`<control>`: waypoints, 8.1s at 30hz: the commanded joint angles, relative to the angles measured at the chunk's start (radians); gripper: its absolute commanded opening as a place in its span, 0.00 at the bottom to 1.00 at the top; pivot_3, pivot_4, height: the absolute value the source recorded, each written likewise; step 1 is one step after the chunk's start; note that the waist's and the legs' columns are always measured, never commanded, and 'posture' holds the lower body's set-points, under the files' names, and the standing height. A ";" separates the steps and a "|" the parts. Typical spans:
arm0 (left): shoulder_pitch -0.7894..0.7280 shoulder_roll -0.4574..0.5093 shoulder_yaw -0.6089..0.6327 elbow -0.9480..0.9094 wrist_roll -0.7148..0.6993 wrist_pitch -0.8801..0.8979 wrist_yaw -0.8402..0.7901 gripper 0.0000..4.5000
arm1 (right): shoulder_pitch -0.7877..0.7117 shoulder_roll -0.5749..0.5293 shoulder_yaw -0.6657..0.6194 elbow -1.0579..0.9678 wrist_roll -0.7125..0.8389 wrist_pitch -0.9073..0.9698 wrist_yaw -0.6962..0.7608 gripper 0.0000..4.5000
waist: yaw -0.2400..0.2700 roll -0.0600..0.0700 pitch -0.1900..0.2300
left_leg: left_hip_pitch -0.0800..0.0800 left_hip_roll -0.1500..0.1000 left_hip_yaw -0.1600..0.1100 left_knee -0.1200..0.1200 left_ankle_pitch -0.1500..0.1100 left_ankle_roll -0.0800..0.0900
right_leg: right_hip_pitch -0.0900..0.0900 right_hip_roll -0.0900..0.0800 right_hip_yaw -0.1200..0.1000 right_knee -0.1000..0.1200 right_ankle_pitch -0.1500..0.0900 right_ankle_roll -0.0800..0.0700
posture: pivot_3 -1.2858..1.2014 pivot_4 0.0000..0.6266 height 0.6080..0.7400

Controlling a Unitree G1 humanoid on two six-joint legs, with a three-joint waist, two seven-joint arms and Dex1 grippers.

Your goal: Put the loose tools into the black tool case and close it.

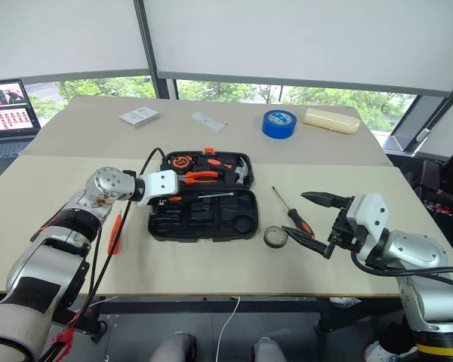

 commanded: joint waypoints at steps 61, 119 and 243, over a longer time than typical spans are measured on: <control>0.831 0.250 0.594 -0.851 -0.695 0.432 -0.460 1.00 | 0.191 -0.102 -0.151 -0.178 0.040 0.710 -0.388 1.00 | -0.022 0.009 -0.001 | 0.017 0.001 0.001 -0.005 -0.006 -0.008 | 0.012 -0.006 -0.003 -0.004 -0.011 -0.006 | 0.52 0.24 1.00; 1.070 0.066 0.688 -1.170 -0.745 0.481 0.013 1.00 | -0.981 0.293 0.802 0.846 -0.832 -0.060 0.106 0.23 | -0.029 0.014 0.003 | 0.002 0.004 0.002 -0.005 -0.002 0.005 | -0.004 0.003 0.002 0.002 -0.002 -0.007 | 0.52 0.24 1.00; 1.003 -0.023 0.757 -1.498 -0.833 1.692 1.089 0.16 | -0.289 0.137 0.134 0.142 -0.020 -0.077 0.268 1.00 | -0.027 0.006 0.002 | 0.021 0.001 -0.004 -0.018 -0.004 -0.010 | 0.004 0.008 0.008 0.000 -0.006 -0.011 | 0.52 0.24 1.00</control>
